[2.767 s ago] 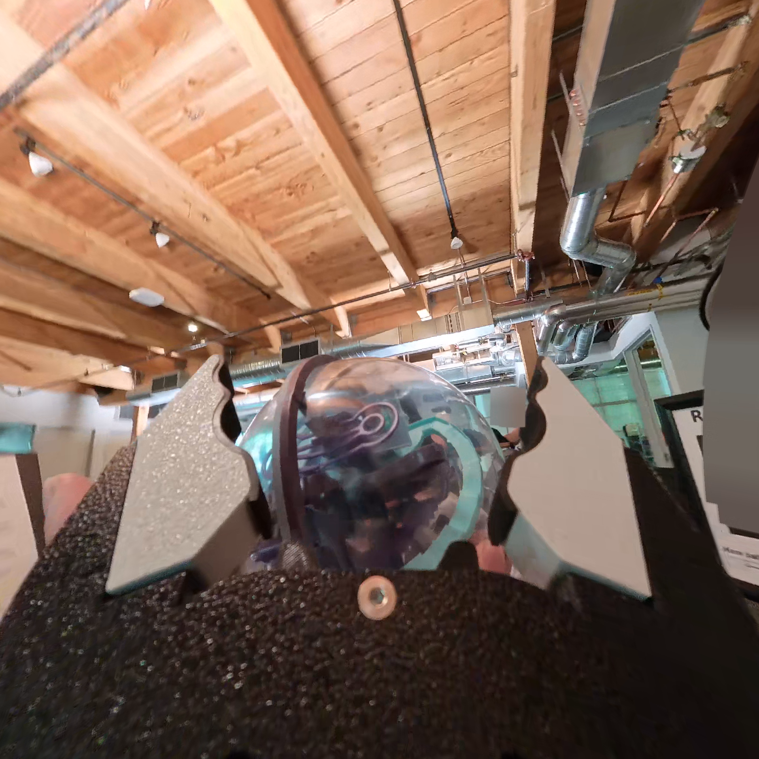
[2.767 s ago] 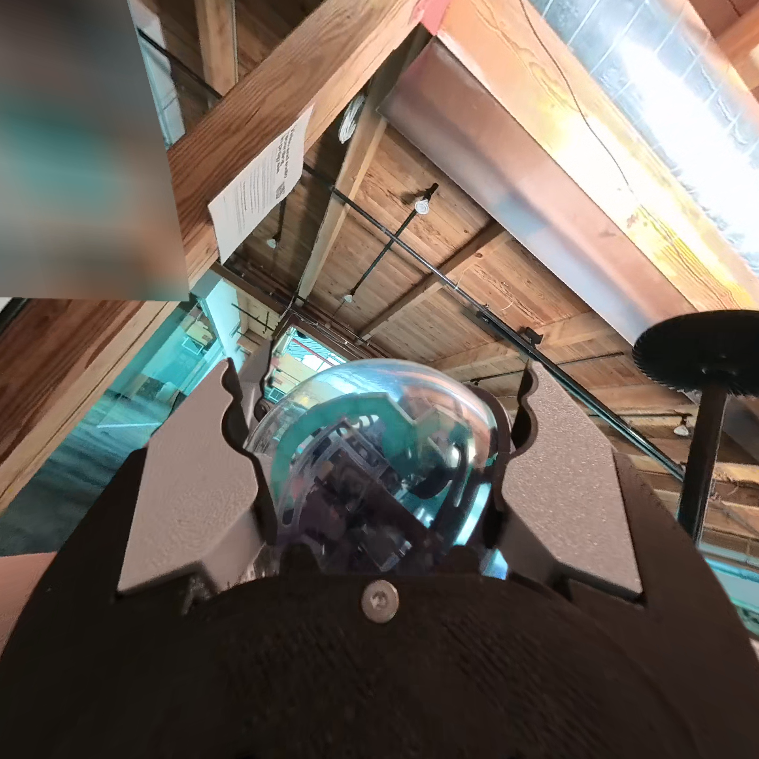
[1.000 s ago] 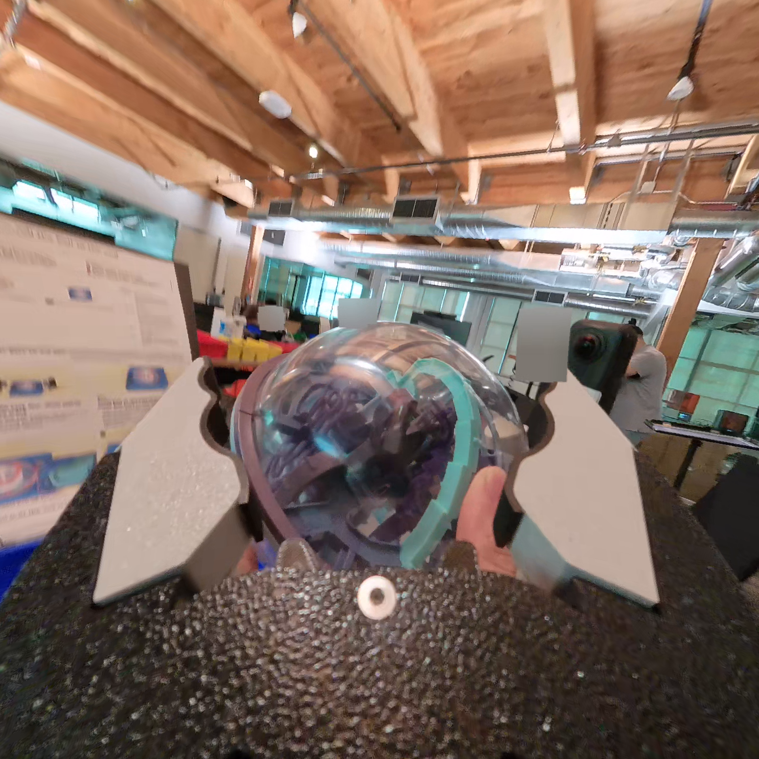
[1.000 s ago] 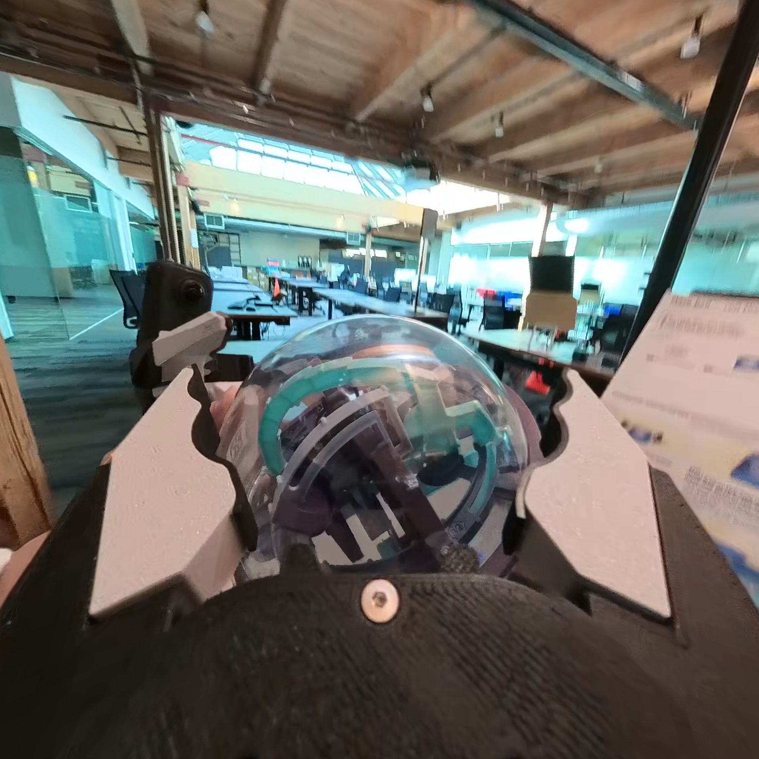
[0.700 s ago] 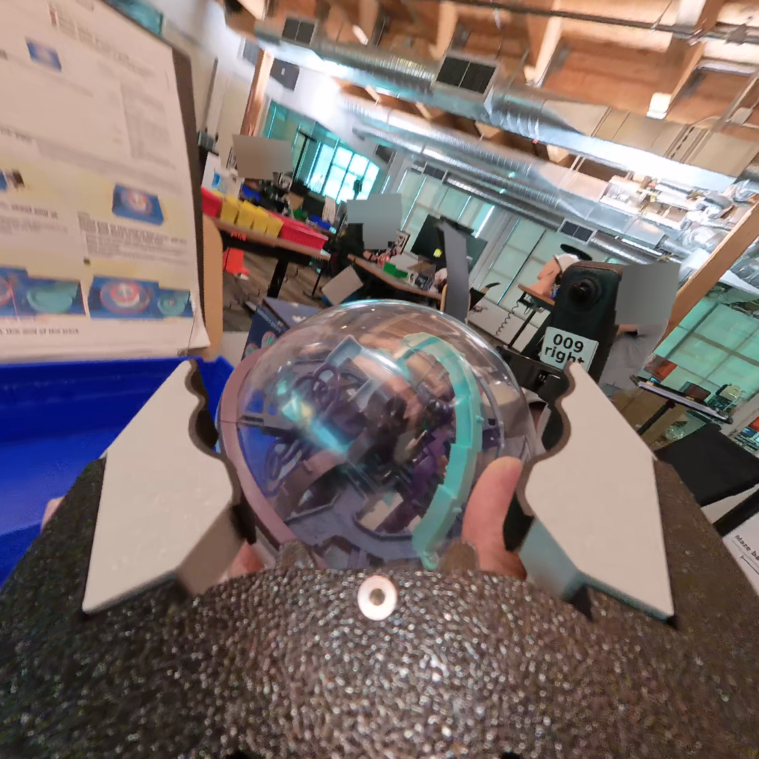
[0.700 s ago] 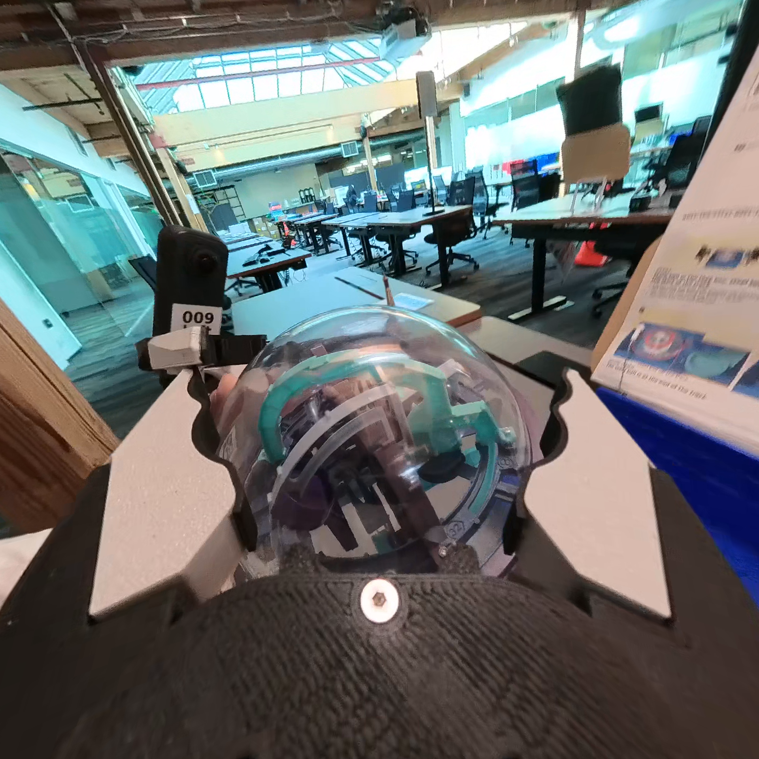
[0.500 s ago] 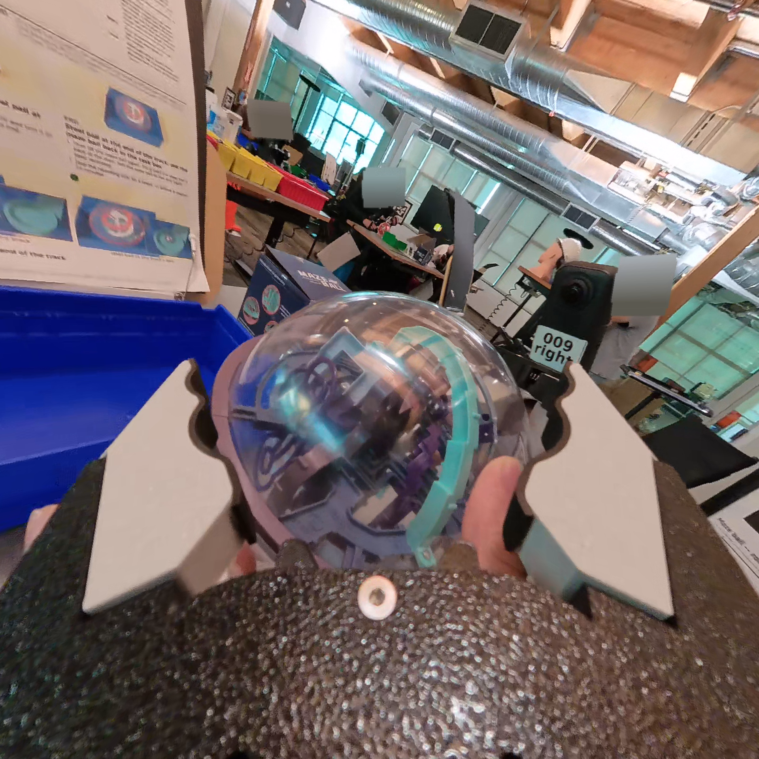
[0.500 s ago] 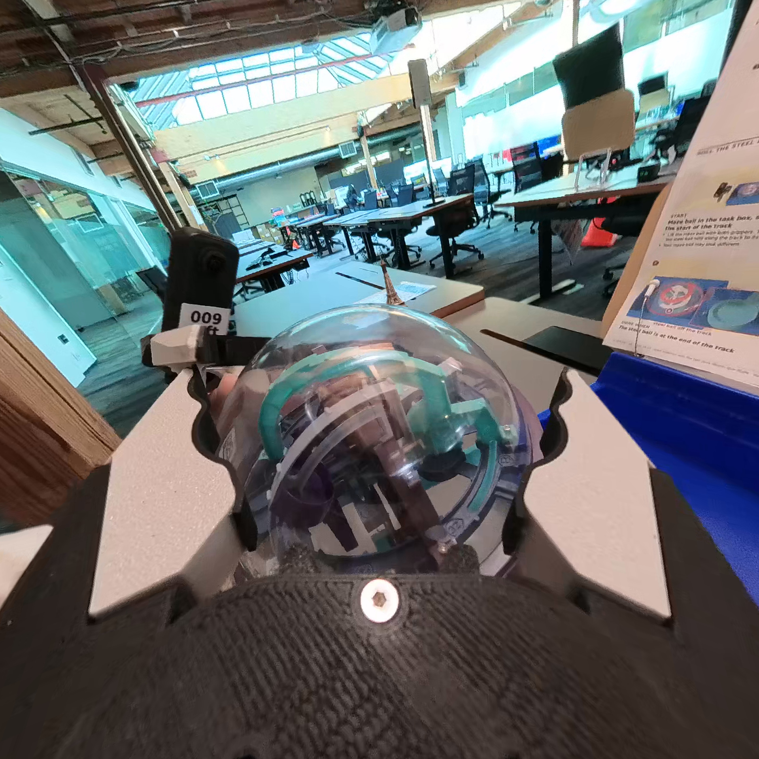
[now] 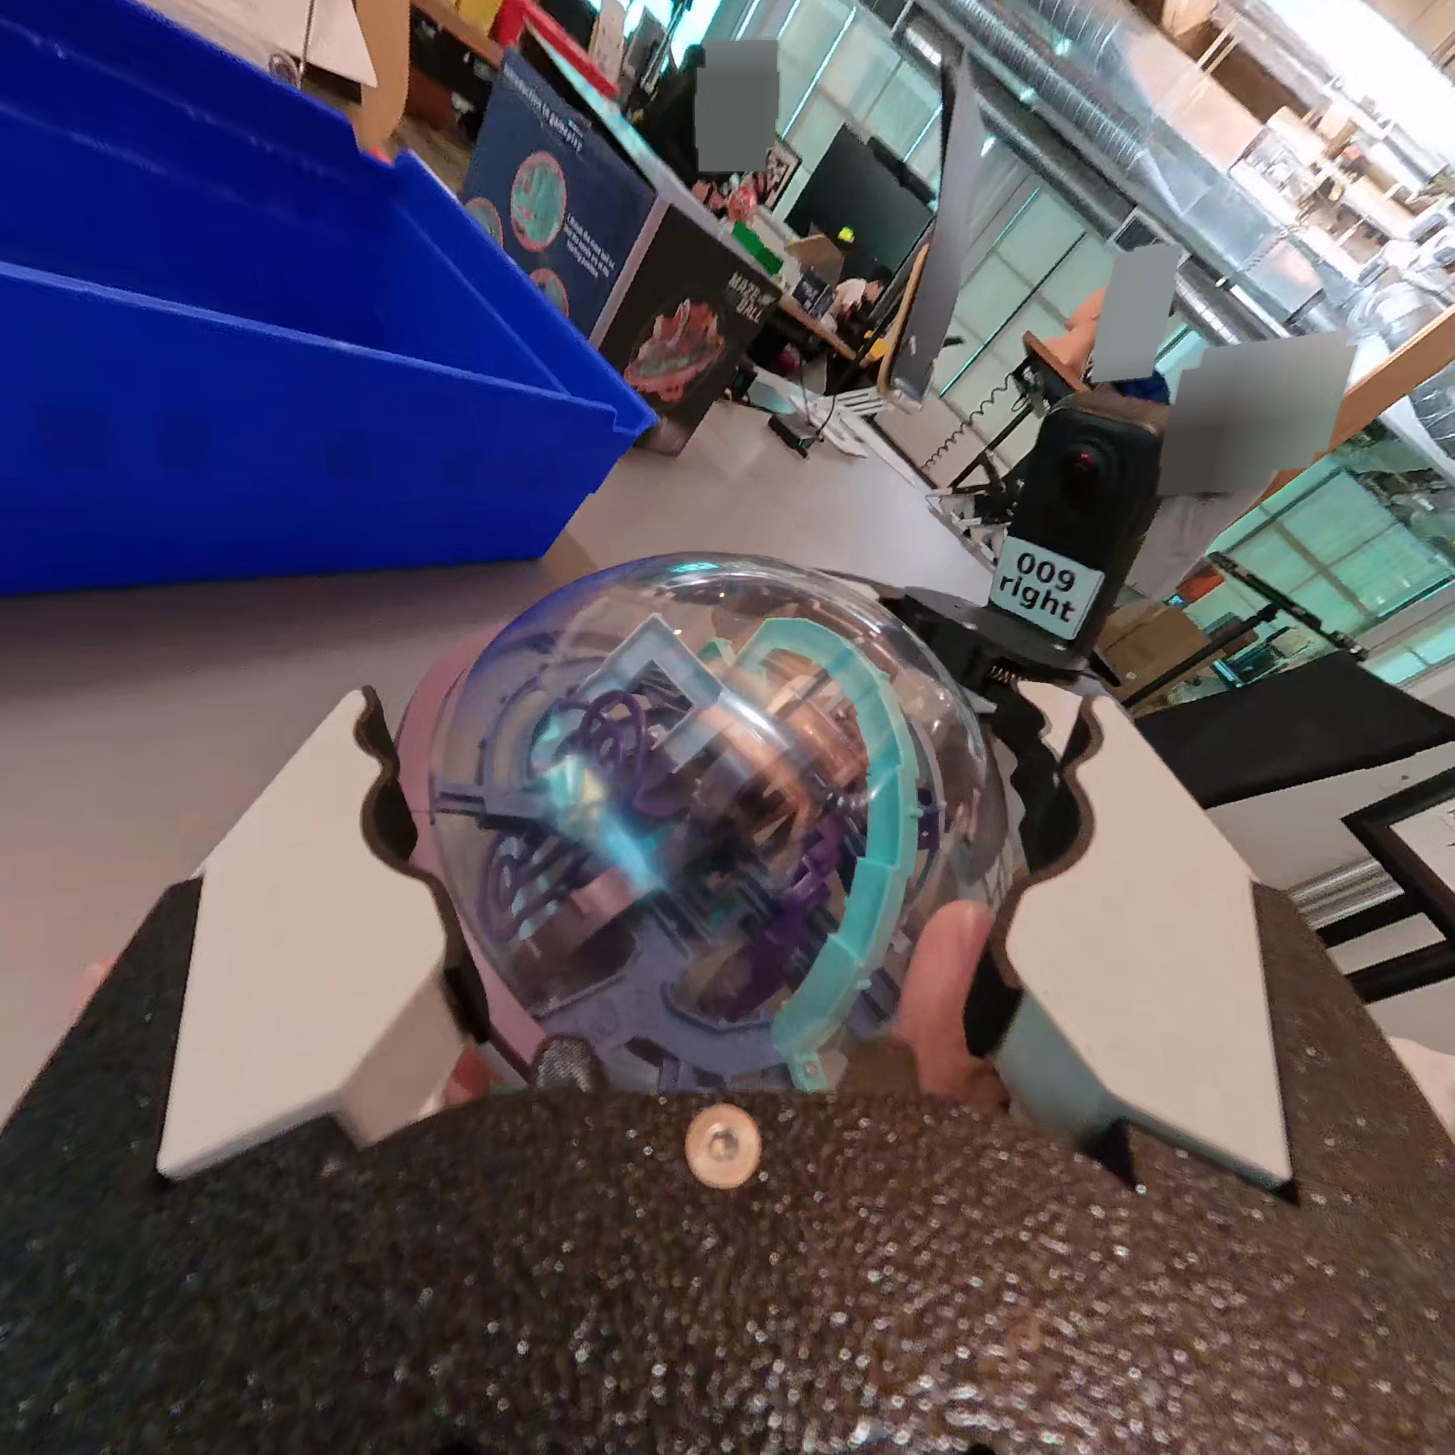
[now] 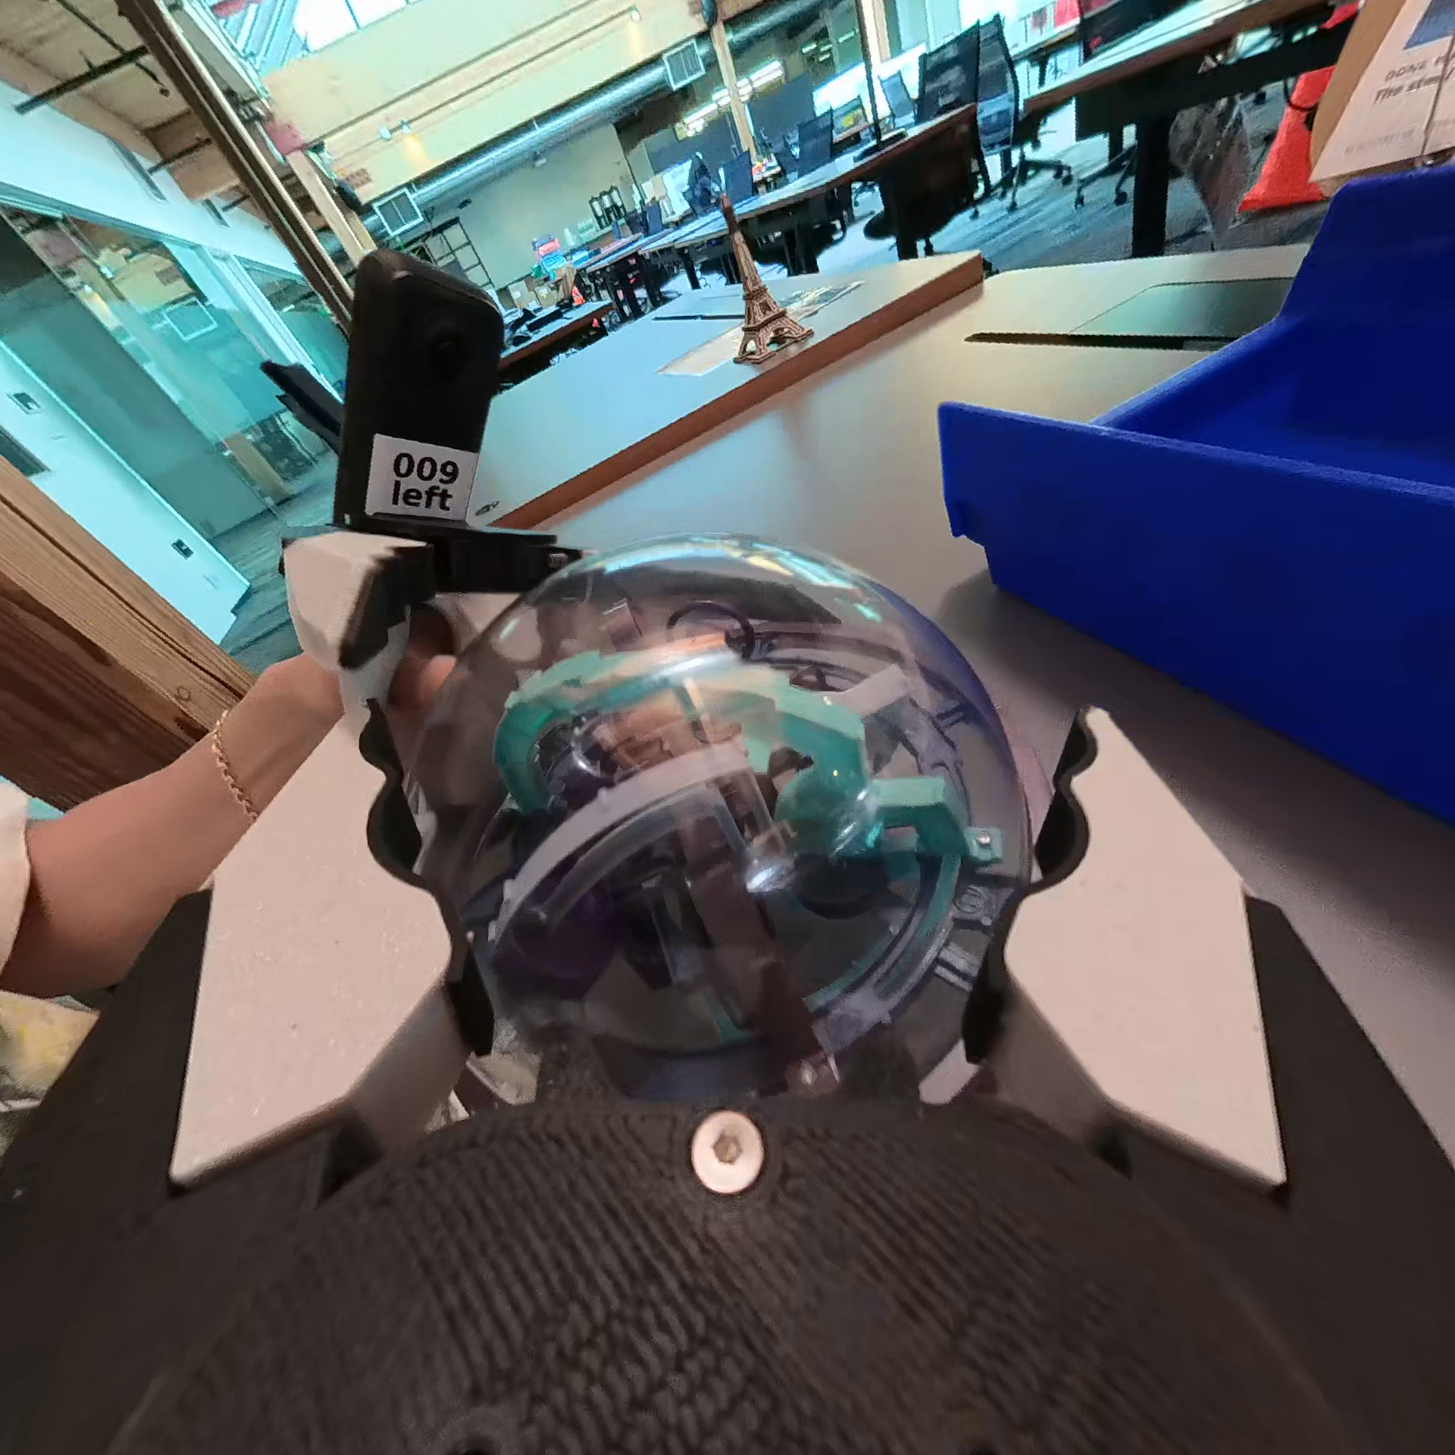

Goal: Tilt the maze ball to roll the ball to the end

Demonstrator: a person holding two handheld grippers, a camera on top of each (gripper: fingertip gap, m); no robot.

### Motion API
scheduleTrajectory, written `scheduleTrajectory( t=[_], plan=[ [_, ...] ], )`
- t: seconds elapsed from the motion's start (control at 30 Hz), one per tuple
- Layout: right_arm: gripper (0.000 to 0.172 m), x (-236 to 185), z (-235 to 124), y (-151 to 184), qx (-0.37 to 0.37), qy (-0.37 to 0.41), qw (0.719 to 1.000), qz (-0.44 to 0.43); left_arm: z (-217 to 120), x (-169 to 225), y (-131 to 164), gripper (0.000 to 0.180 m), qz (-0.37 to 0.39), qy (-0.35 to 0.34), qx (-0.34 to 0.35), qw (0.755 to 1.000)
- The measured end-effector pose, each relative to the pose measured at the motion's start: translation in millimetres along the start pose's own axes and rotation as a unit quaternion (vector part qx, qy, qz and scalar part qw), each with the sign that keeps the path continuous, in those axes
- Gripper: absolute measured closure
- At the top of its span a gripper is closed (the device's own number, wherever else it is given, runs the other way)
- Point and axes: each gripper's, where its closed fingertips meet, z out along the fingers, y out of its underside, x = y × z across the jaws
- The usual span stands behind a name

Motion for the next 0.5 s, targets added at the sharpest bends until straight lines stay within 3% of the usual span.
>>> scheduleTrajectory(
  t=[0.3, 0.5],
  plan=[
    [0.015, -1.6, -1.4, 4.4, 0.005, -0.013, 0.999, -0.032, -17.4, 6.5, -11.8, 0.025, -0.038, 0.088, 0.054, 0.994],
    [0.024, -5.4, 1.0, 9.2, -0.012, -0.014, 0.998, -0.059, -42.8, 29.0, -23.1, 0.023, 0.045, 0.152, 0.086, 0.984]
  ],
)
